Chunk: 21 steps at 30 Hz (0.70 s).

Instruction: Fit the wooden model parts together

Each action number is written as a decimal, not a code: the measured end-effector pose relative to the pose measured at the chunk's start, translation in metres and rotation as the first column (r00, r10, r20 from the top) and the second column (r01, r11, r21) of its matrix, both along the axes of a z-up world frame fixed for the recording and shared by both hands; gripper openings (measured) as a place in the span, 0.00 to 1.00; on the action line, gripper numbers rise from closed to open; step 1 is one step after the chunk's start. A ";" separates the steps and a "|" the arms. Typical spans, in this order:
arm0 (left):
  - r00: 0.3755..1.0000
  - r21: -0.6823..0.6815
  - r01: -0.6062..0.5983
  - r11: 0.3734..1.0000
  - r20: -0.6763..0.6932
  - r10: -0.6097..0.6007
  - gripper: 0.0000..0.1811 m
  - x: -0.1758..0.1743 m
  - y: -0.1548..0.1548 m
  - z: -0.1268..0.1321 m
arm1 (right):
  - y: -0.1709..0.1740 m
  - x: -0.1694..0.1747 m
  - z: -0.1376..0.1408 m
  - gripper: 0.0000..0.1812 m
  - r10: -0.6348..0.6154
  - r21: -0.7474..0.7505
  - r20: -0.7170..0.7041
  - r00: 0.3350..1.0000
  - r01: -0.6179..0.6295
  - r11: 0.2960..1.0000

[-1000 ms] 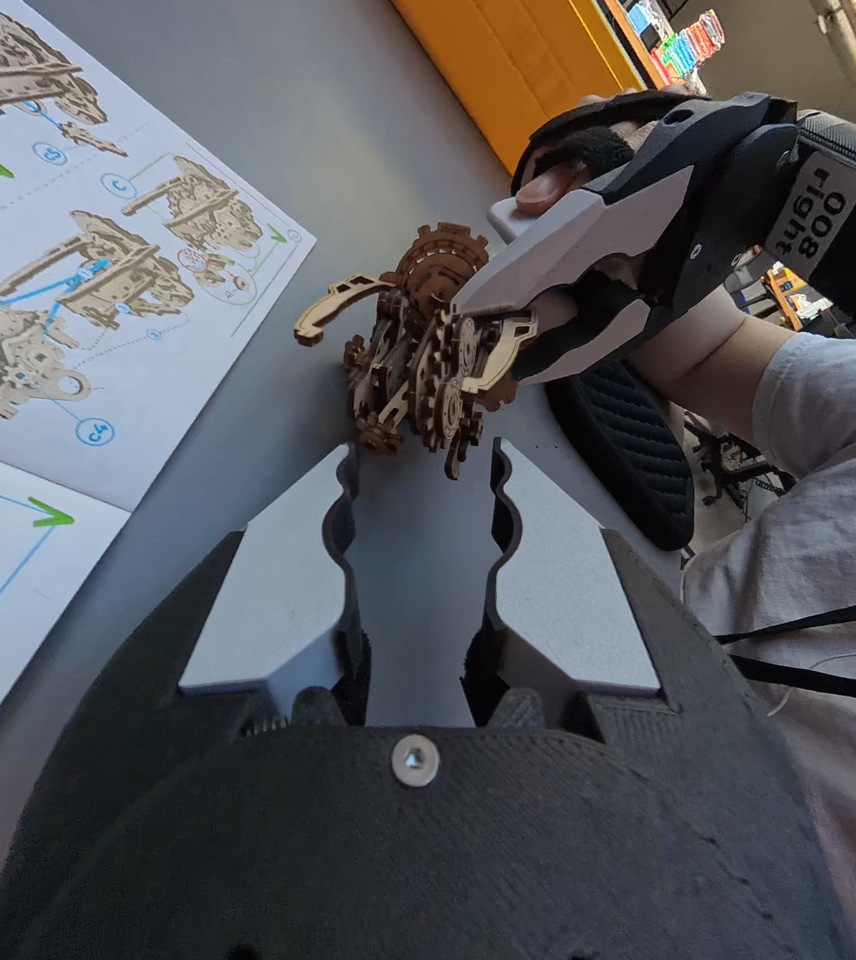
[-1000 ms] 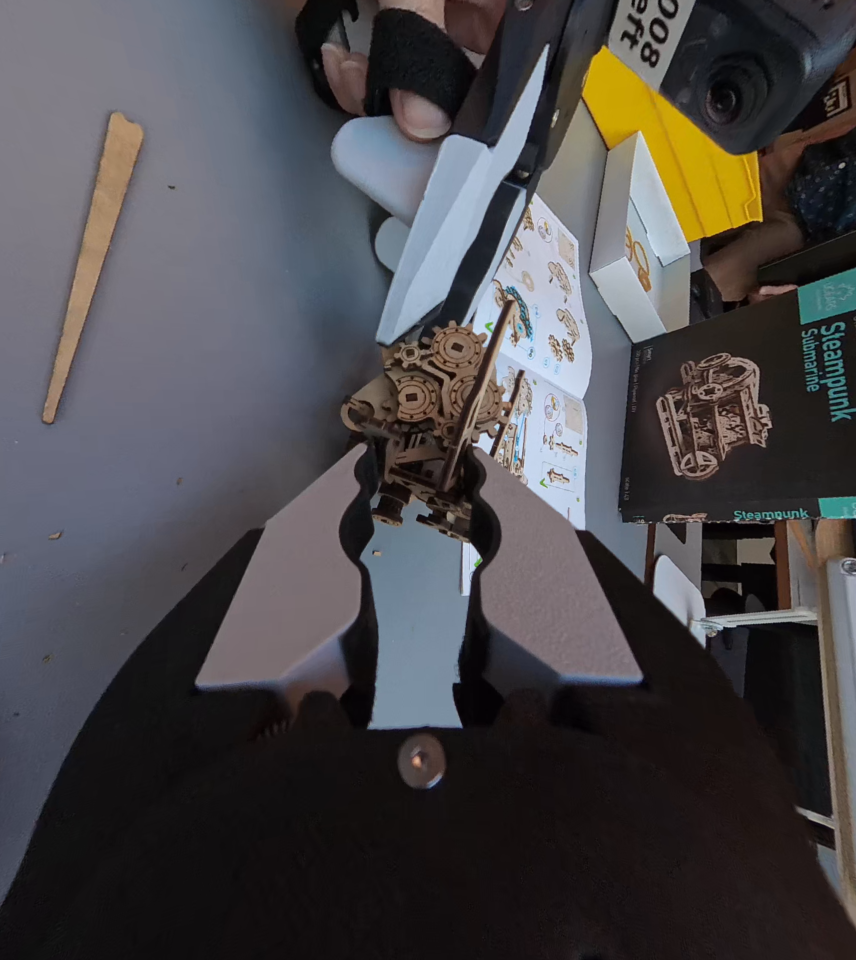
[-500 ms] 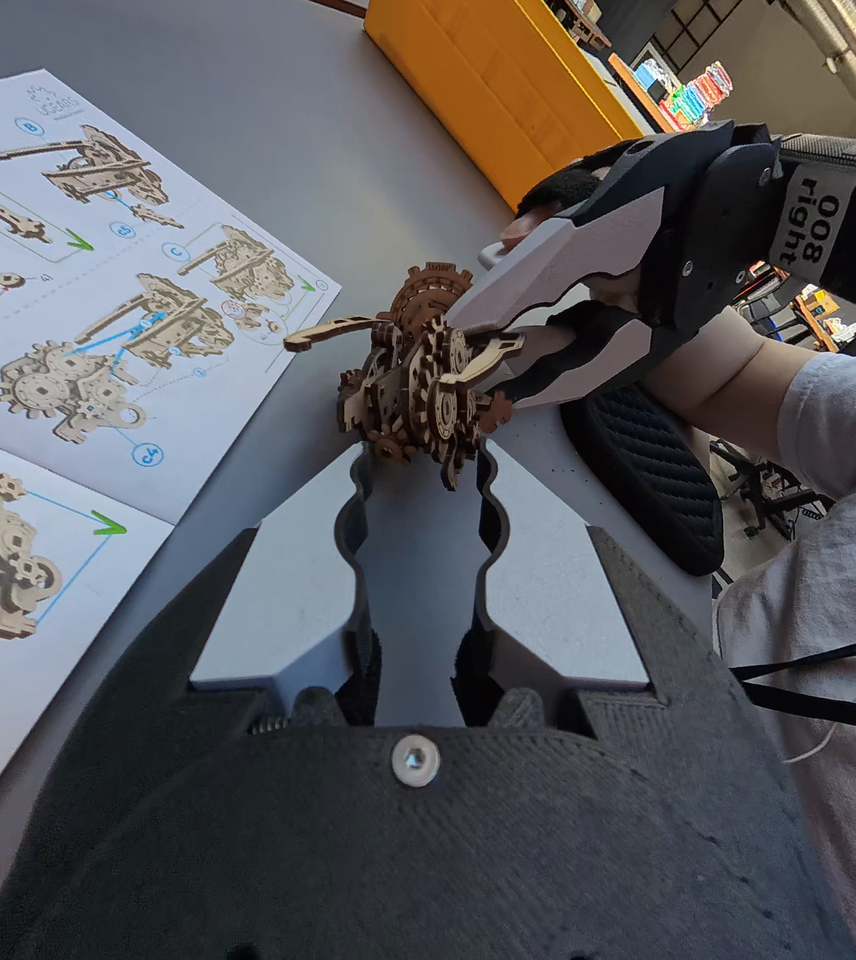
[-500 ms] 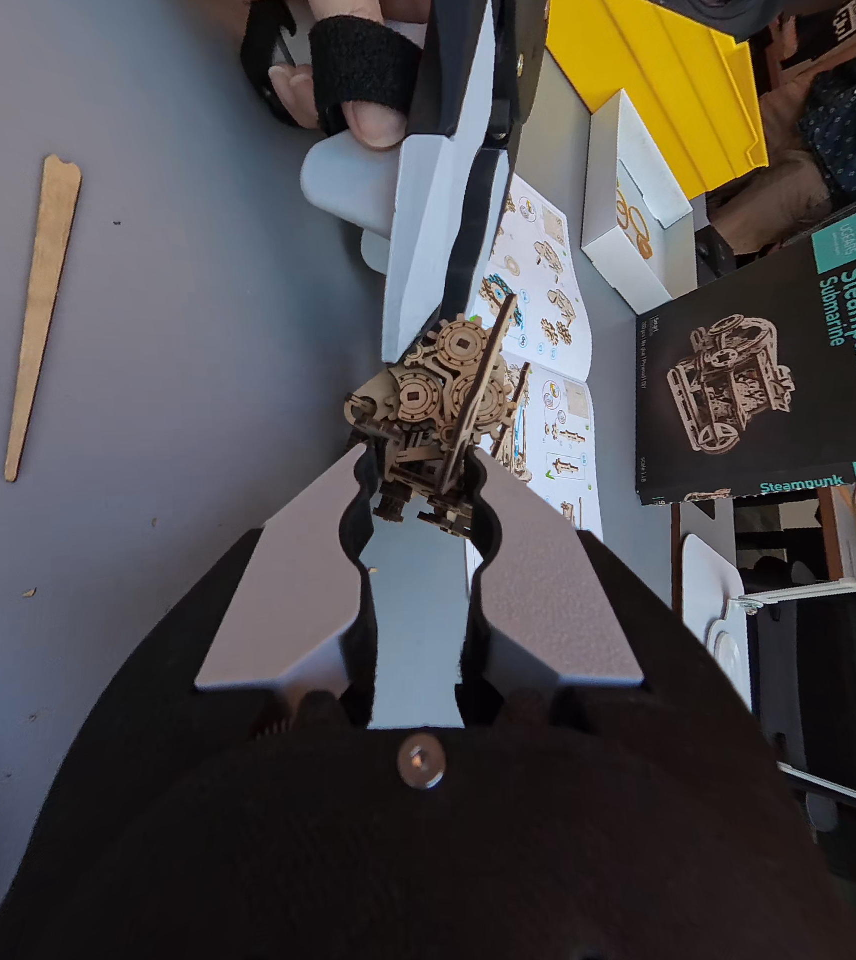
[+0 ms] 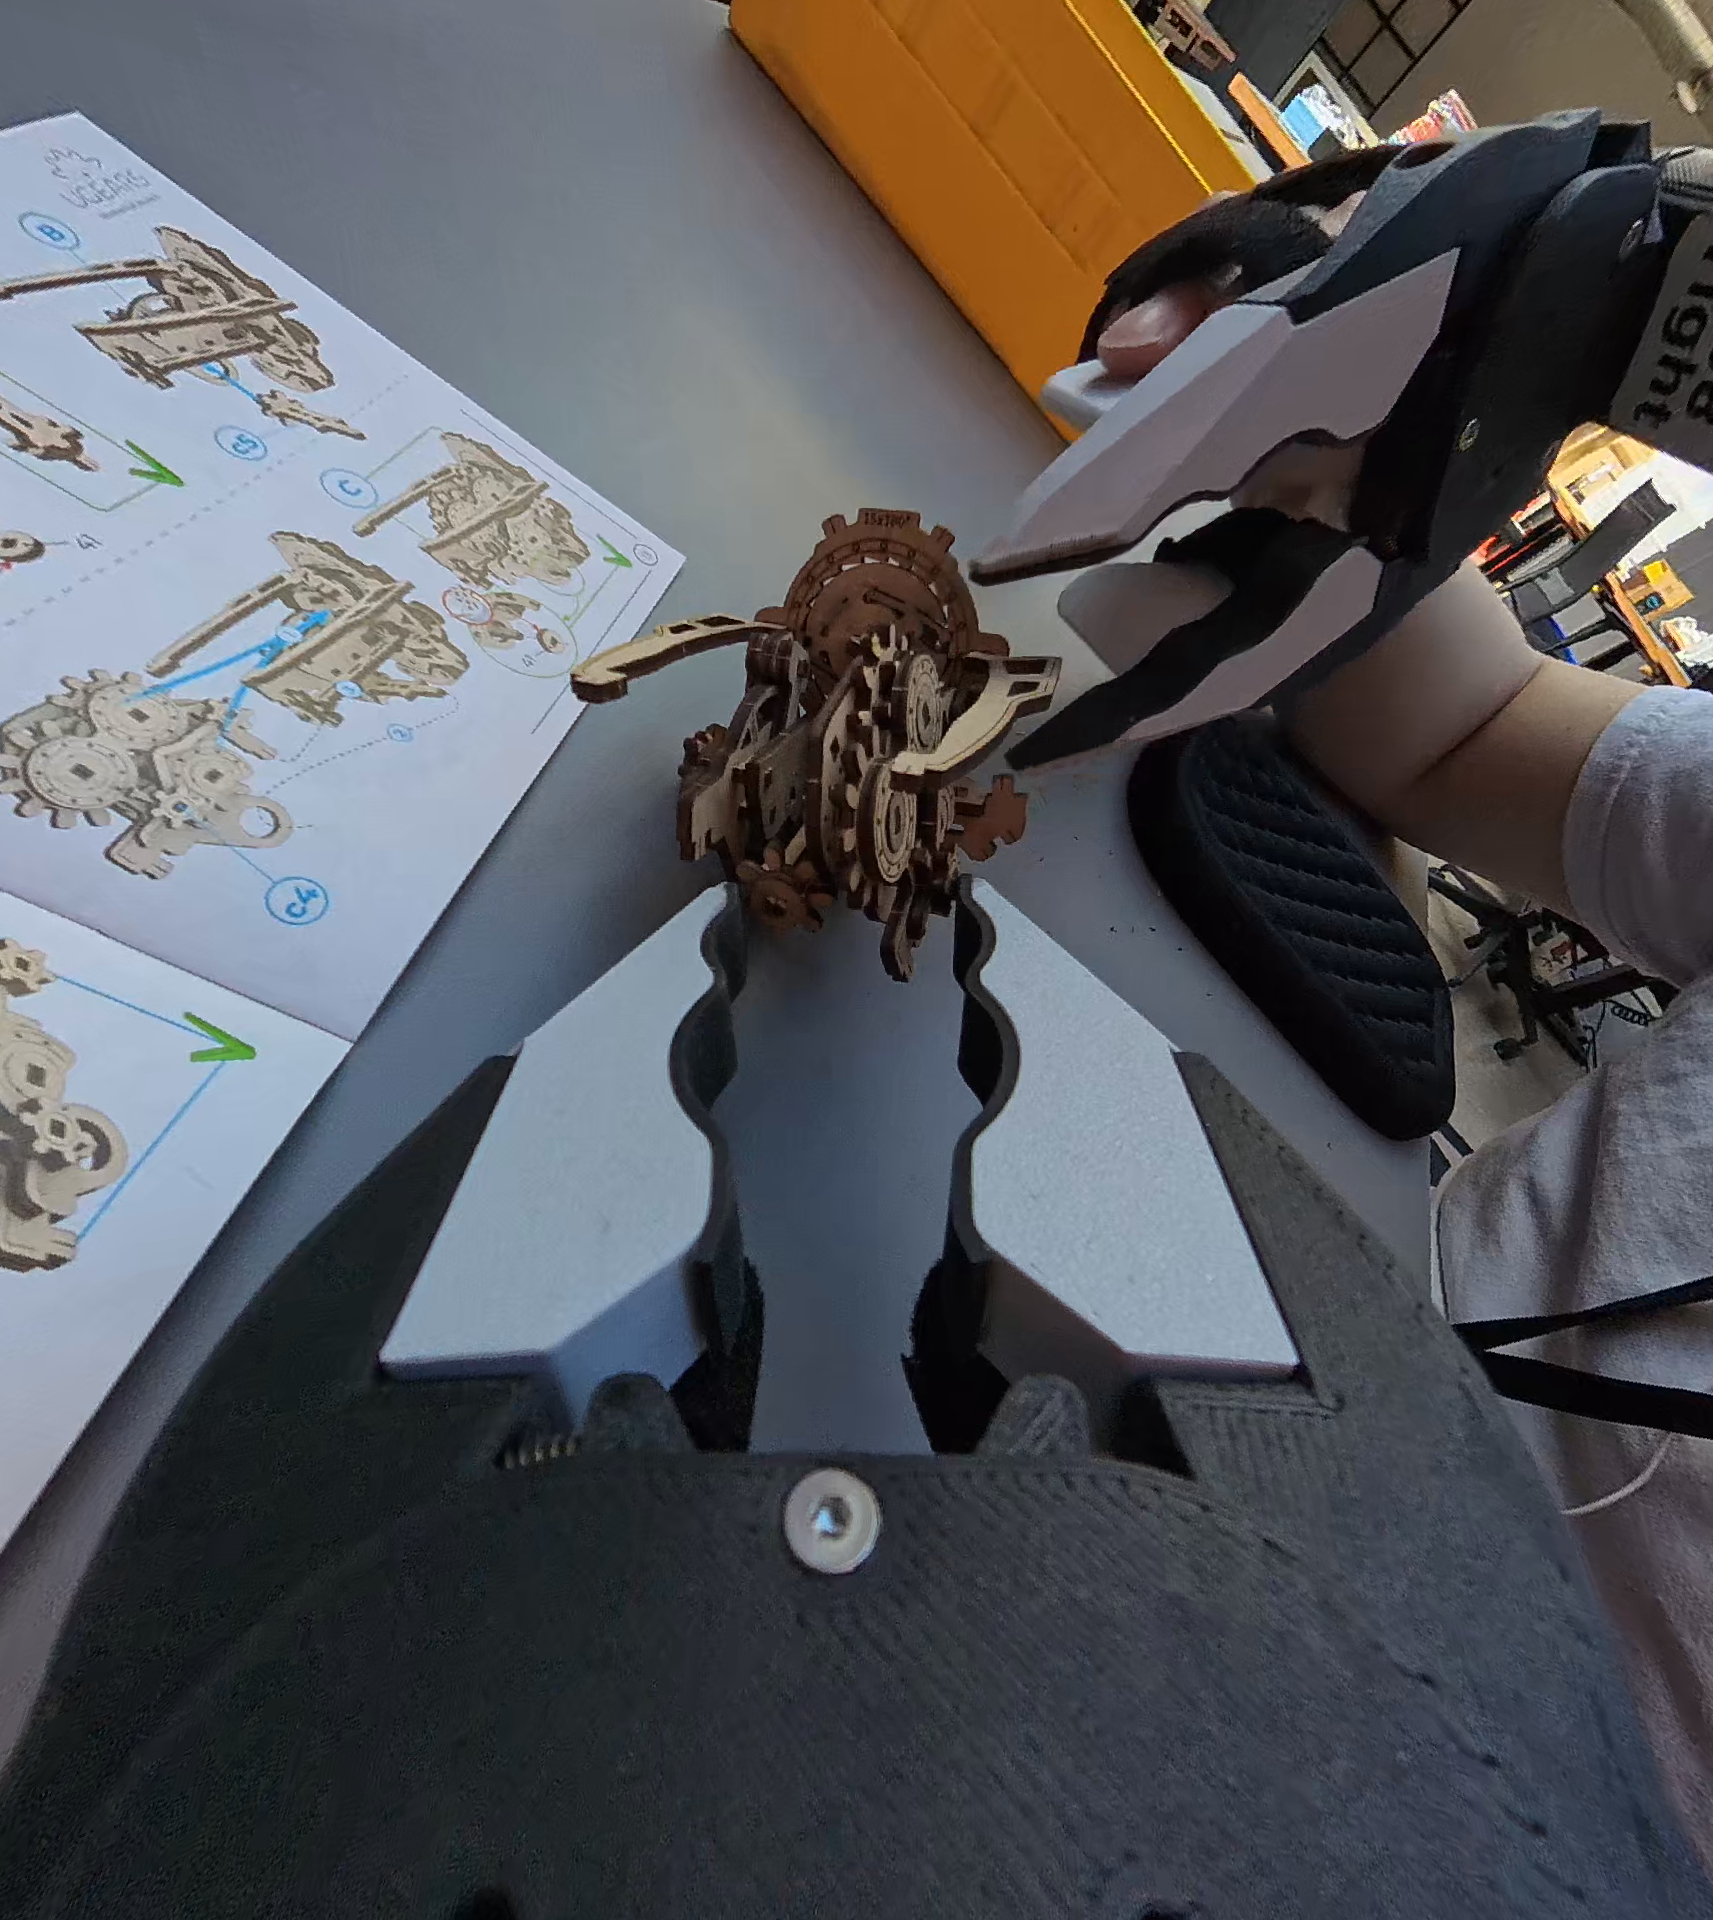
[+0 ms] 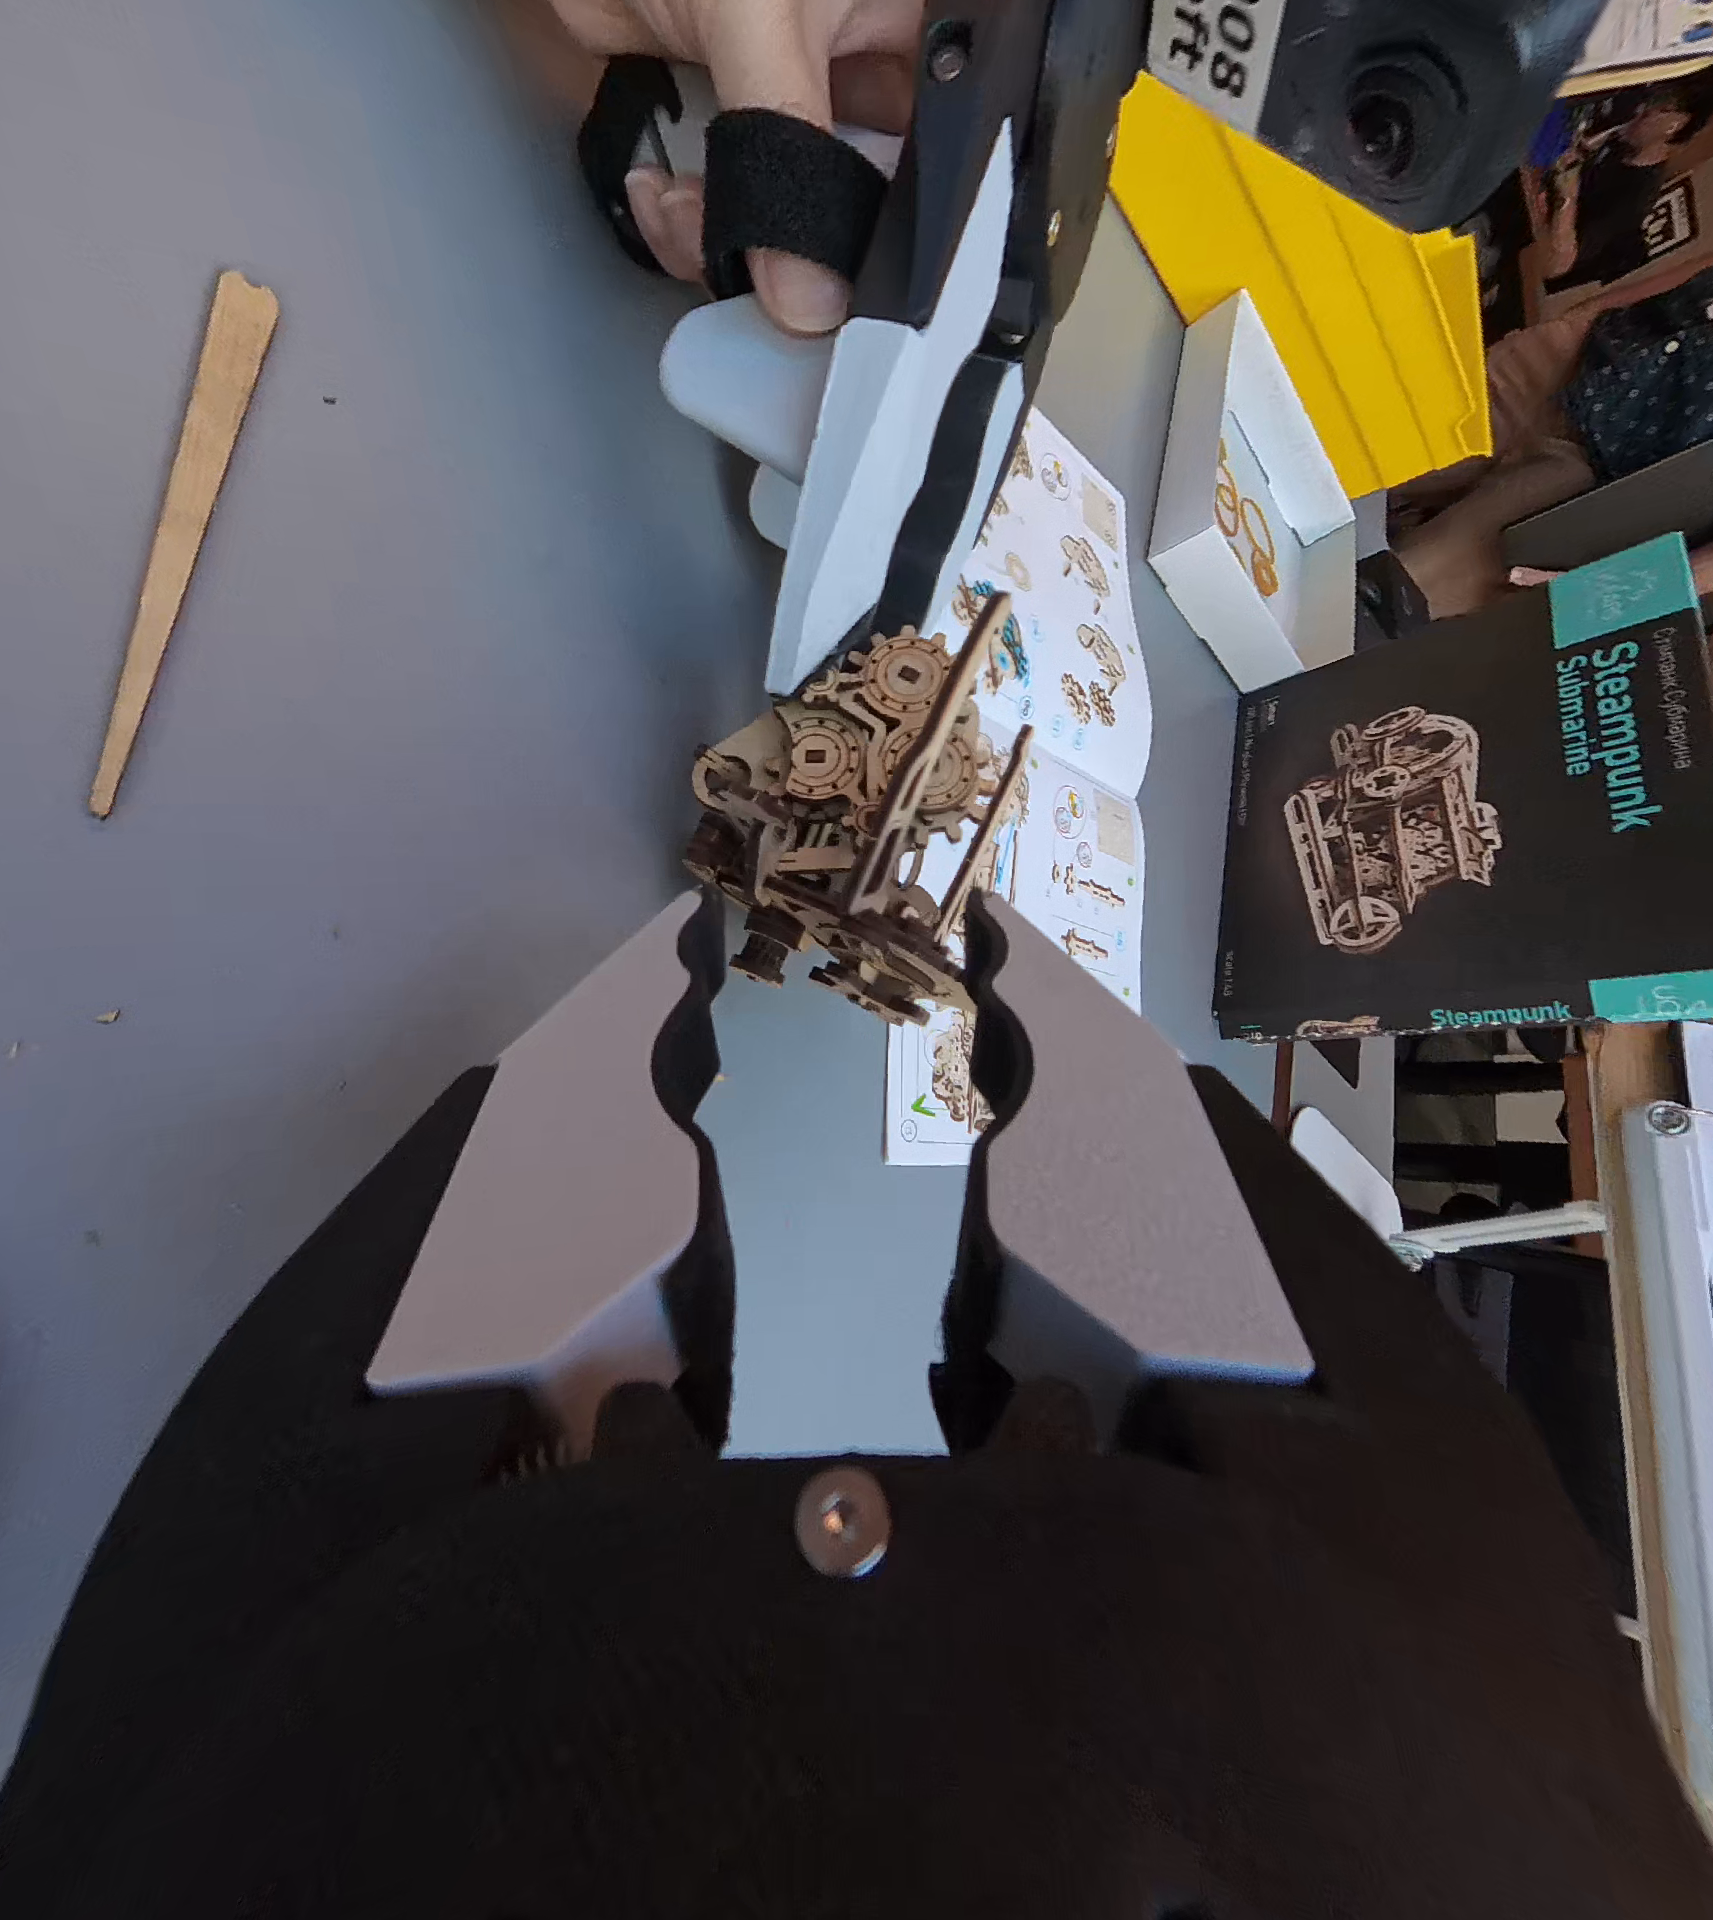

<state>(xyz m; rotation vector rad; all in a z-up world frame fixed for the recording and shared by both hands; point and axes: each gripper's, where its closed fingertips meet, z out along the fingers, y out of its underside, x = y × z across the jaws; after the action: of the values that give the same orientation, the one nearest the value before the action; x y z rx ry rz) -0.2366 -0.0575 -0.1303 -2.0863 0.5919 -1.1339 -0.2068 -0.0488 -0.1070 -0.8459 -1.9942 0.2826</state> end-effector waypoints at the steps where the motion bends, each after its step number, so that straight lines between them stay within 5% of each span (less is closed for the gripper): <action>1: 1.000 0.001 0.000 1.000 -0.002 0.000 0.21 0.000 0.000 0.000 | -0.002 0.002 0.005 0.20 0.014 -0.021 -0.013 1.000 -0.014 1.000; 4: 1.000 0.001 -0.001 1.000 -0.005 0.001 0.21 0.000 0.000 0.000 | -0.008 0.000 0.026 0.13 0.025 -0.081 -0.115 0.993 -0.034 0.996; 11: 1.000 -0.004 -0.013 1.000 -0.008 0.013 0.21 -0.001 0.000 -0.001 | -0.006 -0.003 0.017 0.00 -0.049 -0.063 -0.097 0.994 0.043 0.997; 21: 0.999 -0.047 -0.027 0.999 0.021 0.028 0.21 -0.004 0.001 -0.002 | -0.003 0.000 0.014 0.06 -0.095 0.121 -0.182 0.979 0.118 0.986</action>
<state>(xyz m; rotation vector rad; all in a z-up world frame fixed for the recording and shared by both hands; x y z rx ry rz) -0.2401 -0.0560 -0.1326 -2.1125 0.5297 -1.1634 -0.2065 -0.0520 -0.0934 -0.8126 -1.7768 0.1559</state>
